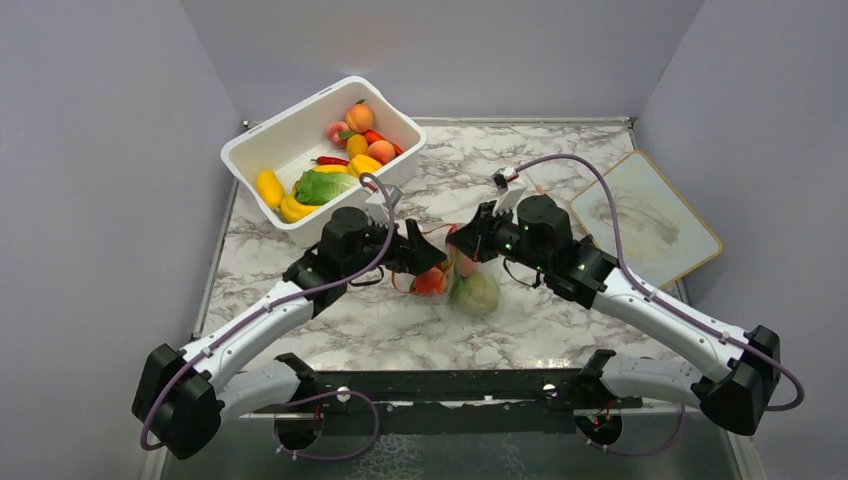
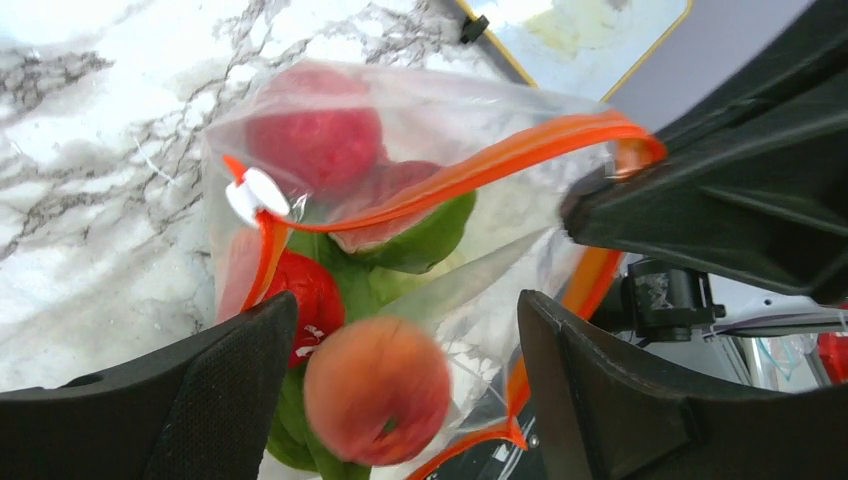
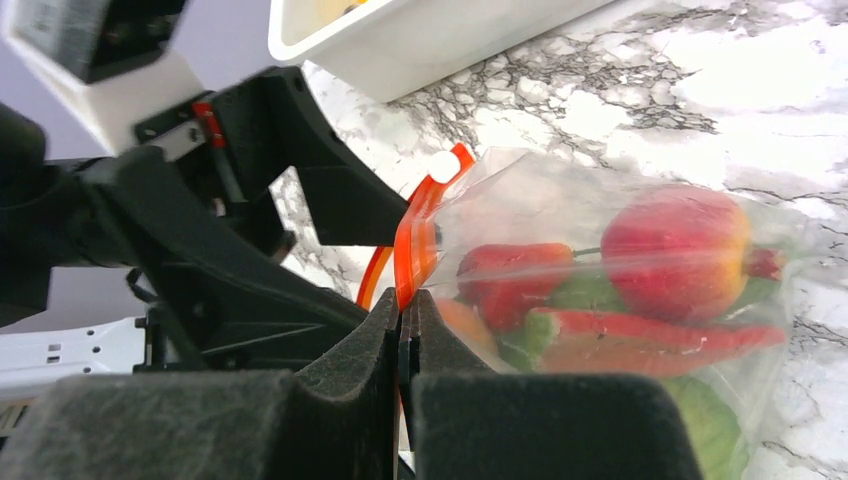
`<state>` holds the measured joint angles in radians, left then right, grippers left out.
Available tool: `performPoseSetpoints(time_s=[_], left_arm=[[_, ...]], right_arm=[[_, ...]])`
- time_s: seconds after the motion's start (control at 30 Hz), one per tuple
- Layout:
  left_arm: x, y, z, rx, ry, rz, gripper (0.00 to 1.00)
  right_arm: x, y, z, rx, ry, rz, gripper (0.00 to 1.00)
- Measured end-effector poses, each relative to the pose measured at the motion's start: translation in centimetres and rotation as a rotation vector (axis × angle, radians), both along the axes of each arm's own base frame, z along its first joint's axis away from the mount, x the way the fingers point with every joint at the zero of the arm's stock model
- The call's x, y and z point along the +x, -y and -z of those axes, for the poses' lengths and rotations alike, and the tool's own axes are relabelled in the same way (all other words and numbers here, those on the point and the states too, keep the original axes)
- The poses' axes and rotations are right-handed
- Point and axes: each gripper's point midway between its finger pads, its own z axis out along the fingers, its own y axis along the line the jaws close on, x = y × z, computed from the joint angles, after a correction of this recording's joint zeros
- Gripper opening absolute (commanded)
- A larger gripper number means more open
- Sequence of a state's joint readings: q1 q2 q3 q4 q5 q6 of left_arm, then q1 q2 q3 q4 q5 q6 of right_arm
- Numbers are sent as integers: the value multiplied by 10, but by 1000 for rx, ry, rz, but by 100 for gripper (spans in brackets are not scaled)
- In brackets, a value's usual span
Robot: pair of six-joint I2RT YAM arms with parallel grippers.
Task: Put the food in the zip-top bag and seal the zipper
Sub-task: Place the fake fruit in the zipper food storage bag, then adjust the zipper food storage bag at the center of the board.
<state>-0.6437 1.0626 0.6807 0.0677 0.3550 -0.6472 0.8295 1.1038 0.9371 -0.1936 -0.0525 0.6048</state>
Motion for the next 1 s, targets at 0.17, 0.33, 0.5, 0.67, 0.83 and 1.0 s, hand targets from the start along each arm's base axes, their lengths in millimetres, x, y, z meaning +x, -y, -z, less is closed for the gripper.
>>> performPoseSetpoints(time_s=[0.17,0.33,0.5,0.67,0.83,1.0], left_arm=[[0,-2,-30,-3,70,9,84],[3,-12,-45,54,128,-13,81],[3,-30,-32,160,129,-51,81],[-5,-35,-7,203,91,-31,70],[-11,-34,16,232,29,-1,13],[-11,-31,15,224,24,11,0]], right_arm=[[2,4,-1,-5,5,23,1],[1,12,-7,-2,18,46,1],[0,19,-15,11,37,70,1],[1,22,-14,11,38,86,1],[1,22,-13,14,35,92,1],[4,25,-7,-5,38,106,1]])
